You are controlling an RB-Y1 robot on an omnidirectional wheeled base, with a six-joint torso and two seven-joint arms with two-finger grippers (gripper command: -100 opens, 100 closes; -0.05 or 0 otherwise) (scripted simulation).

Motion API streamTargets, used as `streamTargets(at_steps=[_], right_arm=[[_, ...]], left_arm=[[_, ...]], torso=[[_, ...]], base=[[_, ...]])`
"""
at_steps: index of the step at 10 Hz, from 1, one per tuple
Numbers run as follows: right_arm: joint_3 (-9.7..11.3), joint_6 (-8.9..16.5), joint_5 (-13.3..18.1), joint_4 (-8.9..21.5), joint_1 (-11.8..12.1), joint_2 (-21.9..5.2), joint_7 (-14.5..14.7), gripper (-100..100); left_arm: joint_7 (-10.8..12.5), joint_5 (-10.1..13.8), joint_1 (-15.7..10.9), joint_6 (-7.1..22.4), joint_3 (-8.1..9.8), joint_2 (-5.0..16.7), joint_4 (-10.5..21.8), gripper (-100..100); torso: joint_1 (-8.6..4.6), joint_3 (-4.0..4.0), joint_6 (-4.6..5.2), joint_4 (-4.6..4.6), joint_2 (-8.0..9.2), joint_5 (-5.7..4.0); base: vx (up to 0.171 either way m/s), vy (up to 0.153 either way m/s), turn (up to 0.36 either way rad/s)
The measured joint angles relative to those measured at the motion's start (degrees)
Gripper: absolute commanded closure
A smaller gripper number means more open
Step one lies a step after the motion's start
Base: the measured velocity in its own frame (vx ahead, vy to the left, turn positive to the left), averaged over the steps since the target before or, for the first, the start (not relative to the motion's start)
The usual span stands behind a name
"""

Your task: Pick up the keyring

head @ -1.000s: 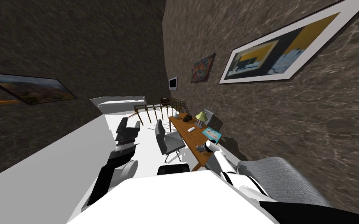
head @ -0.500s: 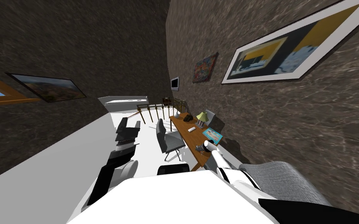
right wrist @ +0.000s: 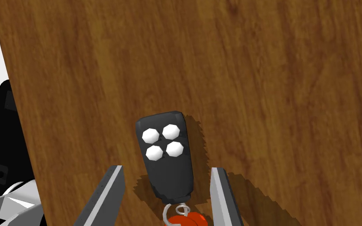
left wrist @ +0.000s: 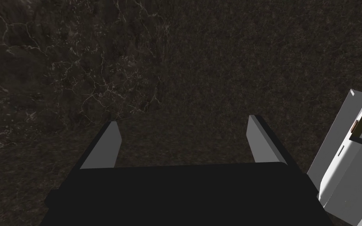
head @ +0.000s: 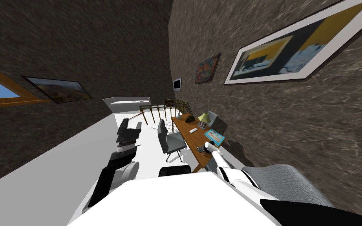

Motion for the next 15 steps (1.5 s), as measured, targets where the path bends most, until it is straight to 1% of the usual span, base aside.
streamTargets(at_steps=[3,4,5,9,12,14,15], right_arm=[[0.04,0.0,0.03,-0.03,-0.03,-0.01,0.09,100],[0.04,0.0,0.03,-0.03,-0.03,-0.01,0.08,0],[0.04,0.0,0.03,-0.03,-0.03,-0.01,0.08,100],[0.48,2.49,-1.34,-3.85,1.95,-1.3,0.45,100],[0.92,4.74,-2.23,-7.7,3.86,-2.19,0.49,100],[1.16,6.17,-2.94,-9.69,4.81,-2.94,0.71,100],[1.16,6.34,-2.98,-9.8,4.84,-2.99,0.73,0]], left_arm=[[0.0,0.0,0.0,0.0,0.0,0.0,0.0,0],[0.0,0.0,0.0,0.0,0.0,0.0,0.0,0],[0.0,0.0,0.0,0.0,0.0,0.0,0.0,0],[0.0,0.0,0.0,0.0,0.0,0.0,0.0,0],[0.0,0.0,0.0,0.0,0.0,0.0,0.0,0],[0.0,0.0,0.0,0.0,0.0,0.0,0.0,0],[0.0,0.0,0.0,0.0,0.0,0.0,0.0,0]], torso=[[0.01,-0.02,0.04,-0.02,-0.03,-0.01],[0.01,-0.02,0.04,-0.02,-0.03,-0.01],[0.01,-0.02,0.04,-0.02,-0.03,-0.01],[0.18,-0.07,0.05,-0.03,-0.11,0.02],[0.14,-0.06,0.05,-0.03,-0.1,0.02],[0.13,-0.06,0.03,-0.02,-0.11,0.02],[0.08,-0.06,0.01,-0.03,-0.09,-0.01]], base=[[0.0,0.0,0.0],[0.0,0.0,0.0],[0.019,0.023,-0.082],[0.028,0.044,-0.069],[0.023,0.033,-0.062],[0.02,0.023,-0.037],[0.0,0.0,0.0]])
